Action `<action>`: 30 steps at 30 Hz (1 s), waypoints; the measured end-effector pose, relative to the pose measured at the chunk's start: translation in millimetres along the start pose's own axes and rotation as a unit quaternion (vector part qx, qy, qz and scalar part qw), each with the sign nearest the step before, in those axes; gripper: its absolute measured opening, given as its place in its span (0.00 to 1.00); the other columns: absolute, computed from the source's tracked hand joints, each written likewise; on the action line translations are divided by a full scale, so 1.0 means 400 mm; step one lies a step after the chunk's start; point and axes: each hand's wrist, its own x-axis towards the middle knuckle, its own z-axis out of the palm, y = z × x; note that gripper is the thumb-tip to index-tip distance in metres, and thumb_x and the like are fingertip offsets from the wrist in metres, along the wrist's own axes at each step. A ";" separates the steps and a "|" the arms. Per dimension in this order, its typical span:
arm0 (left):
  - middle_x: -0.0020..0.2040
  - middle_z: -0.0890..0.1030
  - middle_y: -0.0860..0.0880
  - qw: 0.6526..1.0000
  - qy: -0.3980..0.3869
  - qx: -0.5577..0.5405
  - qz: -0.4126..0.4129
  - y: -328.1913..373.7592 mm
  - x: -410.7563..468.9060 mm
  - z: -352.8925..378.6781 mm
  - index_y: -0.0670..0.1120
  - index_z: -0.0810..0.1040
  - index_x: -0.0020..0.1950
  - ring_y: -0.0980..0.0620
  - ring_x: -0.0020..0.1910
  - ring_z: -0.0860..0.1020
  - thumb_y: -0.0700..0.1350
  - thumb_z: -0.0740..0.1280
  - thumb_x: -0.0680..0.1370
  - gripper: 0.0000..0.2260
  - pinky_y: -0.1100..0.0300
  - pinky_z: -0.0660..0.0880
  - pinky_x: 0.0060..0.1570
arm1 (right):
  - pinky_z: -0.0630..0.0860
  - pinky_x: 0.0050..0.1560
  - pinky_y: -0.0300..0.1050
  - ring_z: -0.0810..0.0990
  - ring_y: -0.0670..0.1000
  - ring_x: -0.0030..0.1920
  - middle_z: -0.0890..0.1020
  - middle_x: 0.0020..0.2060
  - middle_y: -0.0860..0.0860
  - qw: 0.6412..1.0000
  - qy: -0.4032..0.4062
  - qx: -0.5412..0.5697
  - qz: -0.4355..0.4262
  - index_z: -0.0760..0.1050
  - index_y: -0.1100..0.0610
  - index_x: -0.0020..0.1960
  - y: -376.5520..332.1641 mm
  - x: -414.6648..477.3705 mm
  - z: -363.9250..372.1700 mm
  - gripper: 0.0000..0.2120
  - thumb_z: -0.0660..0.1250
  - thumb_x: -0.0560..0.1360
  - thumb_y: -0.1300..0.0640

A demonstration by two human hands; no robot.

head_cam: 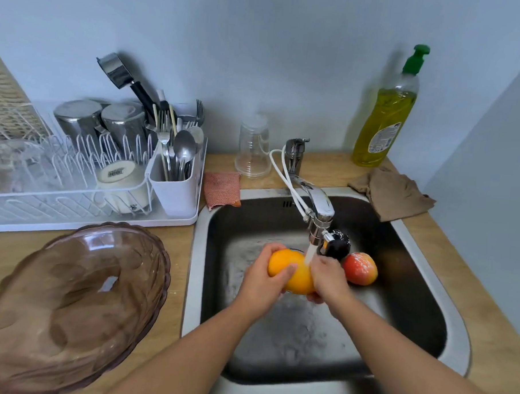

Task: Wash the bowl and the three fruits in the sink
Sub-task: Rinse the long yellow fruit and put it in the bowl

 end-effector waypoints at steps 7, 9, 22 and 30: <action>0.42 0.79 0.47 0.998 0.014 0.040 -0.048 0.008 0.017 0.034 0.55 0.76 0.54 0.50 0.32 0.78 0.58 0.62 0.77 0.11 0.56 0.78 0.29 | 0.75 0.33 0.48 0.77 0.54 0.33 0.79 0.36 0.56 0.992 0.008 -0.075 -0.099 0.80 0.55 0.45 0.048 0.002 -0.028 0.22 0.56 0.73 0.39; 0.46 0.79 0.49 0.992 0.013 0.118 0.045 0.003 0.008 0.051 0.57 0.76 0.56 0.49 0.40 0.80 0.58 0.64 0.76 0.11 0.53 0.81 0.37 | 0.70 0.24 0.42 0.77 0.57 0.26 0.78 0.32 0.59 0.996 -0.045 0.031 0.067 0.78 0.57 0.48 0.039 0.016 -0.044 0.19 0.59 0.76 0.43; 0.51 0.77 0.49 0.998 -0.011 0.017 -0.063 0.013 0.001 0.097 0.56 0.70 0.61 0.50 0.40 0.80 0.55 0.67 0.76 0.15 0.55 0.81 0.36 | 0.67 0.24 0.41 0.72 0.54 0.23 0.74 0.28 0.56 0.992 -0.076 0.038 0.096 0.74 0.55 0.43 -0.001 0.051 -0.099 0.10 0.61 0.77 0.49; 0.28 0.72 0.47 0.919 -0.013 -0.260 -0.296 0.065 0.000 0.104 0.46 0.75 0.52 0.54 0.21 0.66 0.68 0.56 0.76 0.26 0.65 0.68 0.24 | 0.65 0.61 0.44 0.68 0.47 0.61 0.71 0.63 0.43 0.962 0.083 -0.010 -0.261 0.65 0.49 0.70 0.045 -0.020 0.005 0.23 0.50 0.78 0.45</action>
